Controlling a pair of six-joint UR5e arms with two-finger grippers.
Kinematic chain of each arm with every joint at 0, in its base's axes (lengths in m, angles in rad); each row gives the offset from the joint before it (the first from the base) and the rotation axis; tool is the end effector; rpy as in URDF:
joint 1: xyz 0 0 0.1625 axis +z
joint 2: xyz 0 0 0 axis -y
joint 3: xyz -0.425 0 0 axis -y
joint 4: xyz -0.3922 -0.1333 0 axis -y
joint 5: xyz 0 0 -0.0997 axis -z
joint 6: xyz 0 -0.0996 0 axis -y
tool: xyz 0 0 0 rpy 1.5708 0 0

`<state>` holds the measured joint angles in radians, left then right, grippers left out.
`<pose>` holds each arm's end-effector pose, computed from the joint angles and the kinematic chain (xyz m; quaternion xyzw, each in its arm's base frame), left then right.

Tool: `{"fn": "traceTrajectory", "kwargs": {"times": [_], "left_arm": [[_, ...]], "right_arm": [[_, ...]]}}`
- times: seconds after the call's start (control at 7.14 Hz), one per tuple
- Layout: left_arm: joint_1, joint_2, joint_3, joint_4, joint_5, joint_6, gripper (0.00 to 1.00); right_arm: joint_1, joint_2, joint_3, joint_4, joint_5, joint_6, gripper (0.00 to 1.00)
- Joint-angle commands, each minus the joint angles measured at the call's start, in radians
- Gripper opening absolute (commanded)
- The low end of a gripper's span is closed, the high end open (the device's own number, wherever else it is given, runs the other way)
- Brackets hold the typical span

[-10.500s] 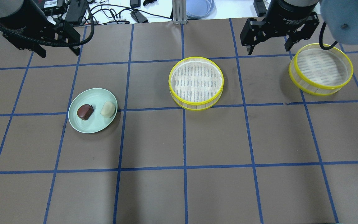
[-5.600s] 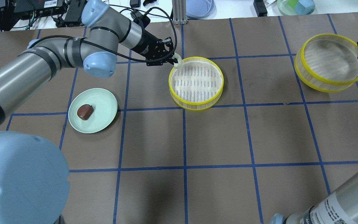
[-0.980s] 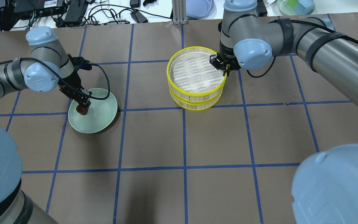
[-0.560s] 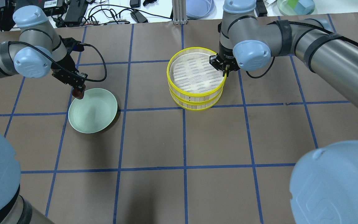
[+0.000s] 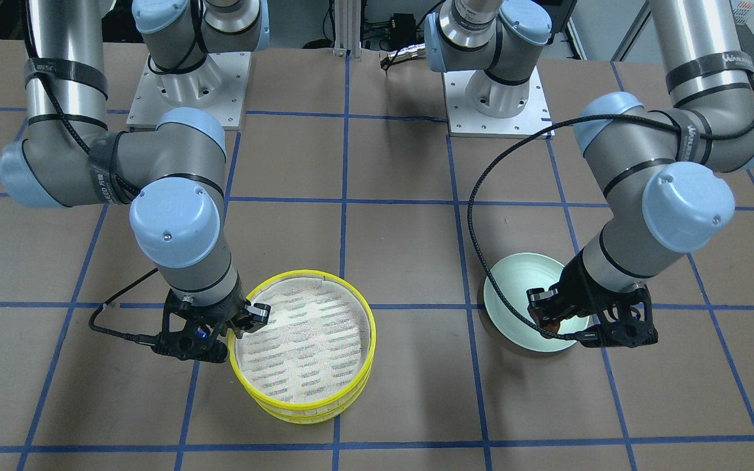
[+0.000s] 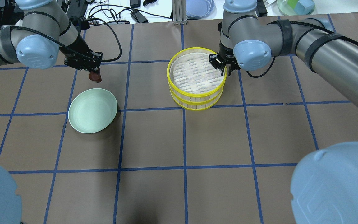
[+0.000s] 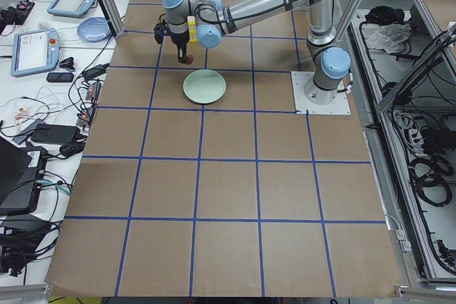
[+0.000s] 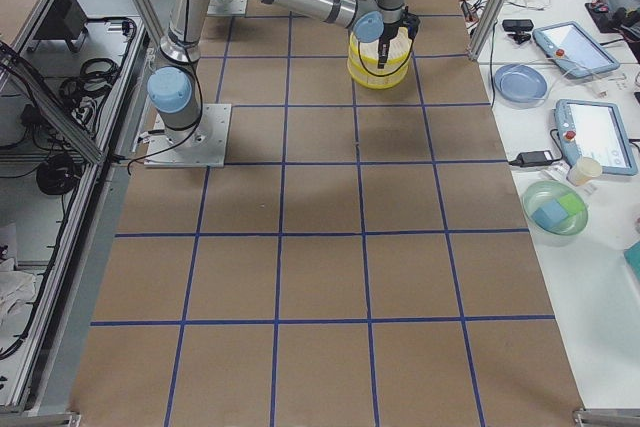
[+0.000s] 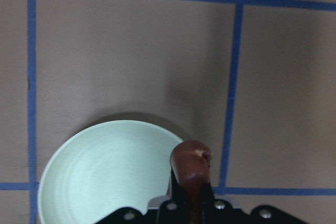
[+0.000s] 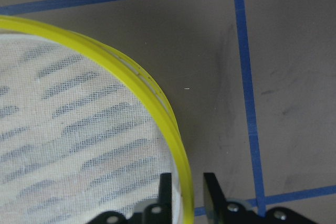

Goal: Stack buns with steamer

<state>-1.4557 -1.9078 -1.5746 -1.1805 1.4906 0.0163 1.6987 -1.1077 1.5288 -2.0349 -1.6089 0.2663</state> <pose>-0.0698 -0.6268 0.3383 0.0483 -0.9977 0.0273 0.0384 0.2116 -0.6298 0.2873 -0.0695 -0.9972 0.0248 0.0145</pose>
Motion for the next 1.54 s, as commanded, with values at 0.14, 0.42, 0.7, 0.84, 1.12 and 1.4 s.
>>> {"fn": "traceTrajectory", "kwargs": {"times": [0.14, 0.42, 0.7, 0.84, 1.12, 1.4], "left_arm": [[-0.116, 0.038, 0.010, 0.106, -0.134, -0.348, 0.00], [-0.166, 0.020, 0.007, 0.175, -0.254, -0.566, 0.00], [-0.181, -0.019, -0.007, 0.223, -0.425, -0.719, 0.00], [-0.210, -0.036, -0.007, 0.240, -0.441, -0.745, 0.00], [-0.273, -0.094, -0.007, 0.333, -0.432, -0.753, 0.27], [-0.311, -0.125, -0.007, 0.346, -0.365, -0.759, 0.77]], "right_arm": [[-0.007, -0.058, -0.007, -0.062, 0.000, -0.018, 0.96], [-0.019, -0.218, -0.007, 0.158, 0.000, -0.058, 0.98], [-0.017, -0.410, -0.004, 0.433, 0.000, -0.061, 0.99], [-0.016, -0.479, -0.006, 0.506, 0.001, -0.062, 0.99], [-0.021, -0.494, -0.010, 0.535, 0.007, -0.062, 0.99], [-0.021, -0.478, -0.009, 0.512, 0.017, -0.111, 1.00]]}}
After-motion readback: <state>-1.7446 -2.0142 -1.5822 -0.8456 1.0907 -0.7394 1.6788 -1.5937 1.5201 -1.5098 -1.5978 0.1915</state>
